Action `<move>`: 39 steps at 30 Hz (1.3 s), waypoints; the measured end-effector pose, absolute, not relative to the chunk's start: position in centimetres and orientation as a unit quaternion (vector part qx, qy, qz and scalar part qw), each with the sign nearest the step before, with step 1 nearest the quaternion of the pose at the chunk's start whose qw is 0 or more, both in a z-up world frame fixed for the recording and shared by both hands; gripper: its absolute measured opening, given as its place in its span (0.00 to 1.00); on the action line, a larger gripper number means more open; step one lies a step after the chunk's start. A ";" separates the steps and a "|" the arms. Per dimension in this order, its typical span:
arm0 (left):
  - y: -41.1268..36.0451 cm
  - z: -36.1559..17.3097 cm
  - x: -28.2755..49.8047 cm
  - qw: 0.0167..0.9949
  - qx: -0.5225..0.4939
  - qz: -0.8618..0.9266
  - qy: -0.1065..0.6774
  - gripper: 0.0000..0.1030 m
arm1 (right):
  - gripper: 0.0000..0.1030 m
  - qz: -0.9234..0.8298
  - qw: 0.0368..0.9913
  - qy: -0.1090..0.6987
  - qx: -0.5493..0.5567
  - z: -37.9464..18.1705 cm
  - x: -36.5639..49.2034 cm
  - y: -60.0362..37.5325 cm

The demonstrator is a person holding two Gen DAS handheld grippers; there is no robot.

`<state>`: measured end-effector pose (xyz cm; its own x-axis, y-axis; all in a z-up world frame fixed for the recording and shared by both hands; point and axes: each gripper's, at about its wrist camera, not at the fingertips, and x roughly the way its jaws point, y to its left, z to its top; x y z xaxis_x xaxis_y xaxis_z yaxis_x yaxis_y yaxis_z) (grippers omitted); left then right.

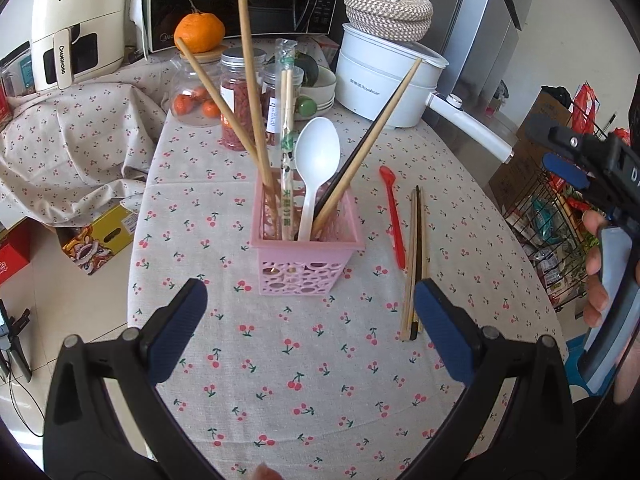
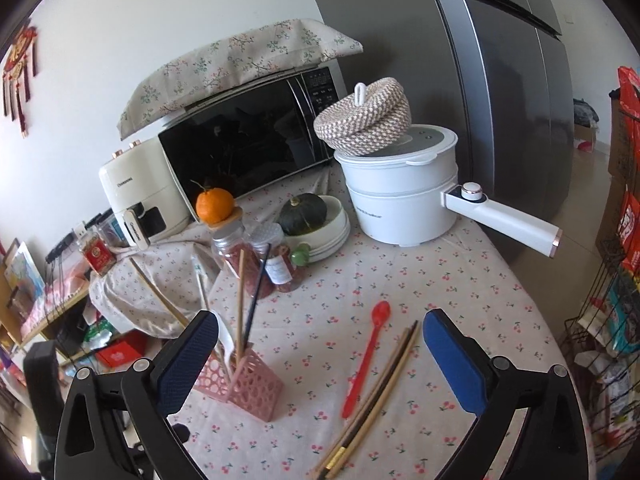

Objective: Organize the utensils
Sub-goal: 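Reach the right gripper to a loose wooden chopstick and grasp it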

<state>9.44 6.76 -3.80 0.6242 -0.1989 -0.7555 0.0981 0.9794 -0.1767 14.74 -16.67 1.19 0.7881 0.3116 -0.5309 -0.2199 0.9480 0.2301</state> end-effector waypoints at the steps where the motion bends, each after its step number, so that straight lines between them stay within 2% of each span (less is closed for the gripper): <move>1: 6.6 -3.9 9.5 0.900 -0.057 -0.082 0.424 0.99 | 1.00 0.134 0.941 0.303 0.066 0.6 15.0 -16.9; 8: 5.0 -4.8 10.0 0.894 -0.046 -0.093 0.435 0.99 | 1.00 0.097 0.907 0.410 0.014 -5.5 17.9 -18.1; 17: 3.2 -6.0 10.7 0.884 -0.027 -0.098 0.457 0.99 | 1.00 0.042 0.862 0.506 0.021 -13.0 22.3 -20.0; 27: 2.1 -6.5 11.0 0.878 -0.023 -0.105 0.467 0.99 | 1.00 0.010 0.846 0.533 0.013 -16.0 25.2 -19.2; 39: 1.3 -6.9 11.0 0.874 -0.008 -0.103 0.474 0.99 | 1.00 -0.004 0.842 0.539 -0.024 -16.4 25.0 -19.3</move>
<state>11.04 1.27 -6.87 0.5291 -0.1872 -0.8277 0.1725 0.9787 -0.1111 25.04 -19.27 -16.41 0.4179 -0.0321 -0.9079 -0.0199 0.9988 -0.0444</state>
